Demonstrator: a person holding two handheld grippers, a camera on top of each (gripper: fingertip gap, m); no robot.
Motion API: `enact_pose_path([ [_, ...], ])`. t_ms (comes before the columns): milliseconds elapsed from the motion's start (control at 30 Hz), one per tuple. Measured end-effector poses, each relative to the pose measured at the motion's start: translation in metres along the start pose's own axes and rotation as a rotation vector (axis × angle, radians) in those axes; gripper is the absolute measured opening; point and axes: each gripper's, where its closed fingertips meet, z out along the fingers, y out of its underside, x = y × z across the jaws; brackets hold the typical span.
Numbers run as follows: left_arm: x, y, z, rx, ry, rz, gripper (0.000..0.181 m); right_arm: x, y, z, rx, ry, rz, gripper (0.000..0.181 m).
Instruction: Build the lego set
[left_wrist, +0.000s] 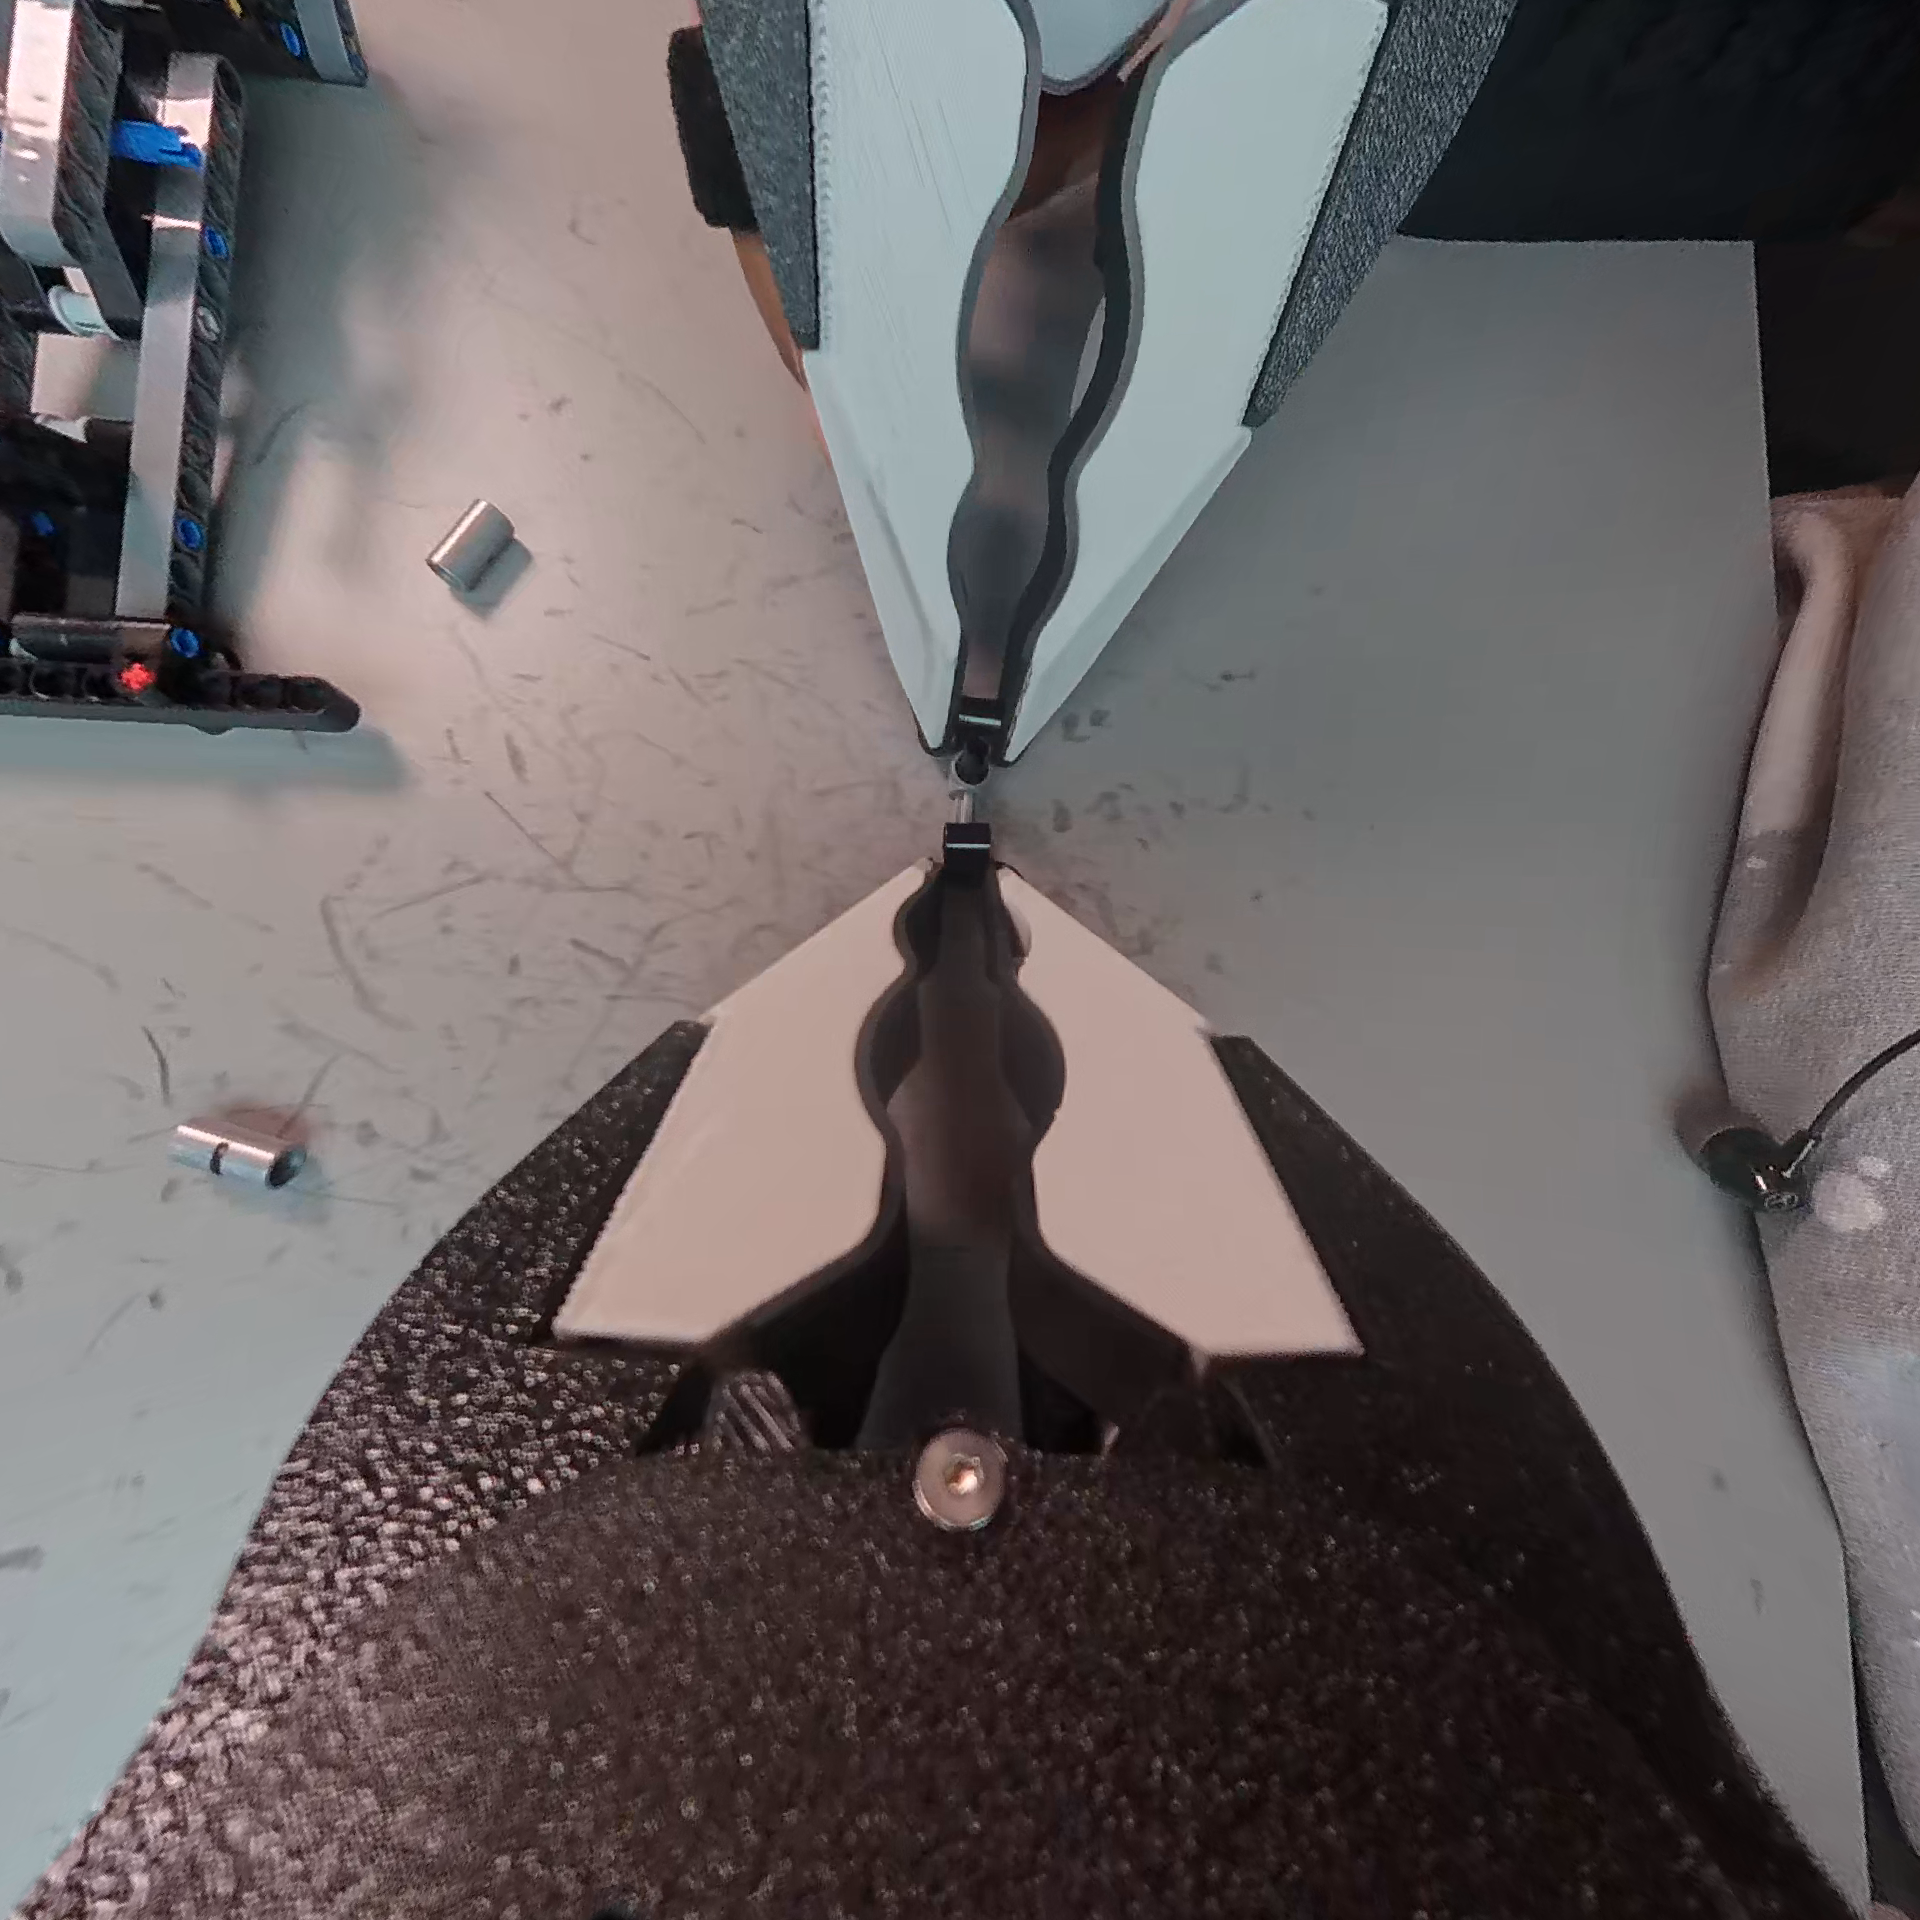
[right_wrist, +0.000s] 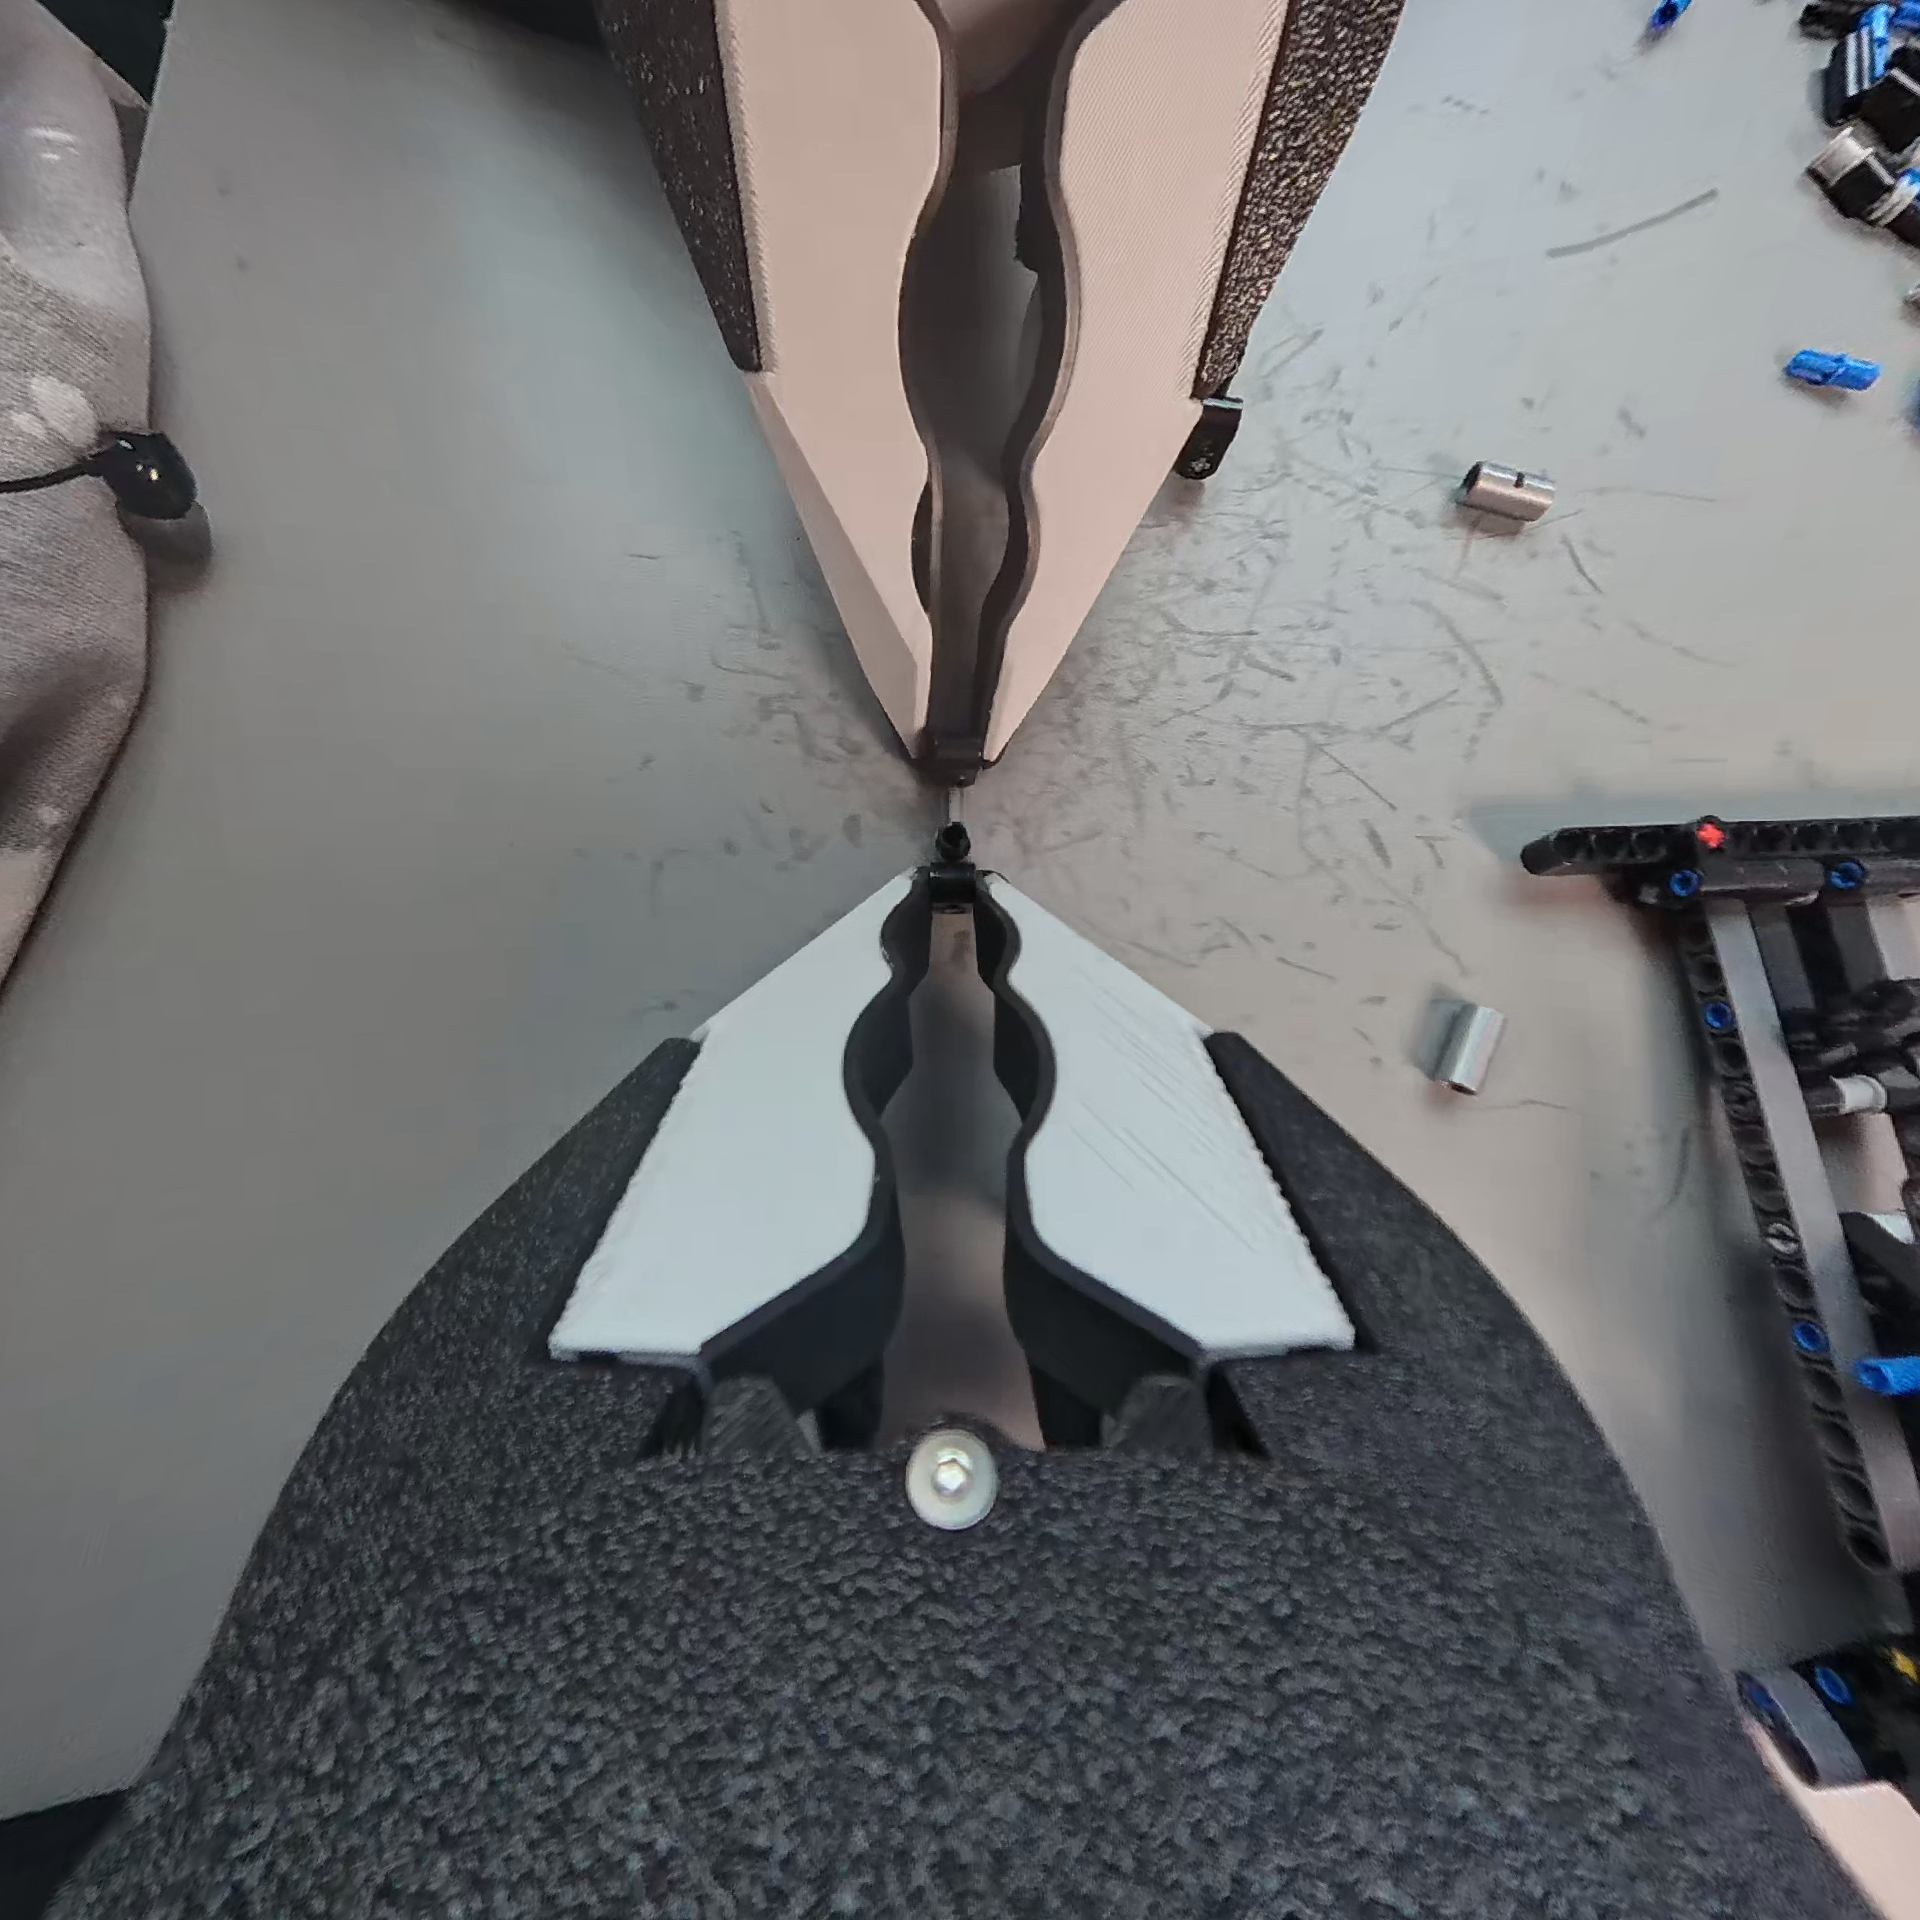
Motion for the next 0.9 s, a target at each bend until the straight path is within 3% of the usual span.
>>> enact_pose_path([
  [900,0.0009,-0.0006,0.0002,0.019,-0.01,0.082,0.007,-0.0016,-0.0057,0.0042,0.032,0.006,0.069,0.006],
])
